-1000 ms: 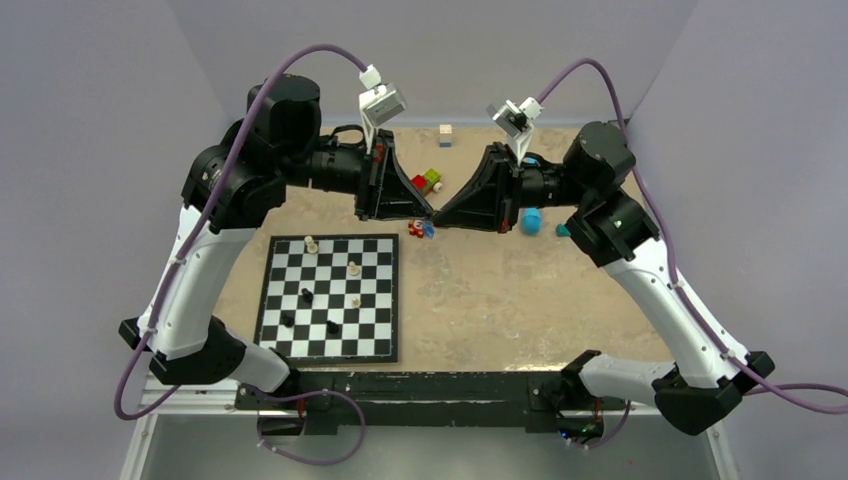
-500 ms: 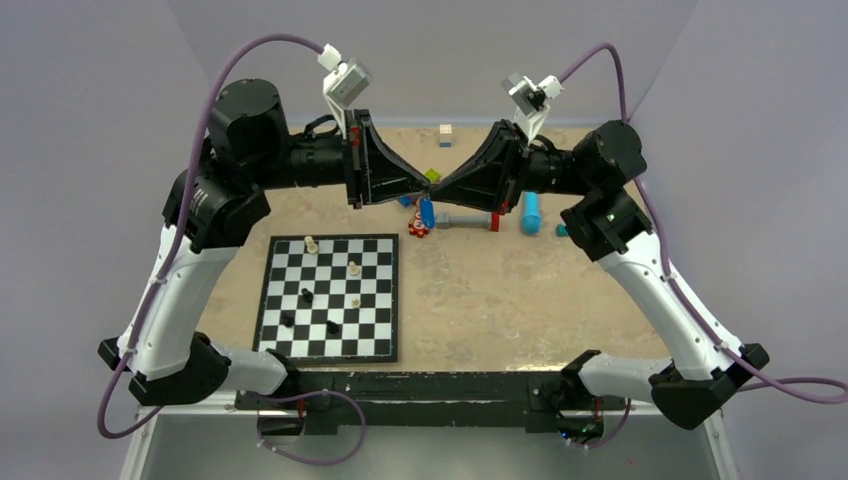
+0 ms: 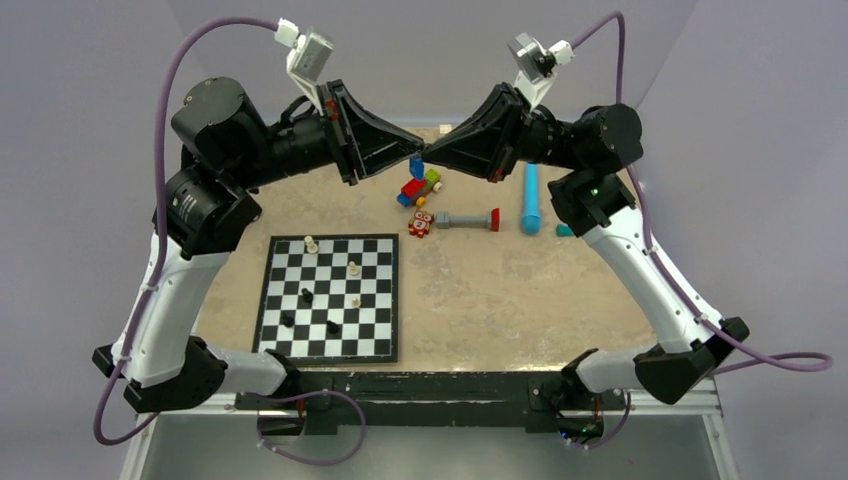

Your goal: Remove the keys from the keyring

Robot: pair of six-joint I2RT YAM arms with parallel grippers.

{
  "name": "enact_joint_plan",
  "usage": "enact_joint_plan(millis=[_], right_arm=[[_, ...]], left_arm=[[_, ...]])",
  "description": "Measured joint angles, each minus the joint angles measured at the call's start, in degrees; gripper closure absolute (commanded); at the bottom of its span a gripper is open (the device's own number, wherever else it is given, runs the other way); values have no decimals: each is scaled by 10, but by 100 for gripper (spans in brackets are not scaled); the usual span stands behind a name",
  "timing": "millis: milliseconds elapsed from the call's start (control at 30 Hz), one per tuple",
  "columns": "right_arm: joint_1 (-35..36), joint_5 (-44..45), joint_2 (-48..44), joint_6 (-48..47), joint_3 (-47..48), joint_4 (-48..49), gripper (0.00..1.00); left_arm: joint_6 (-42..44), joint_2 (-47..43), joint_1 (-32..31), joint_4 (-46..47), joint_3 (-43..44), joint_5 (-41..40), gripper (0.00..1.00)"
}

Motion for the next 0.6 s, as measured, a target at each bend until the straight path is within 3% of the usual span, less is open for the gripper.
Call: enact_joint_plan(millis=[300,600], right_arm=[[0,35,24,18,31,42,100],[0,62,33,57,31,102,100]], left_arm=[[-29,-8,0,68,-15,-48,100],[-88,-36,-1,184,-85,-74,100]])
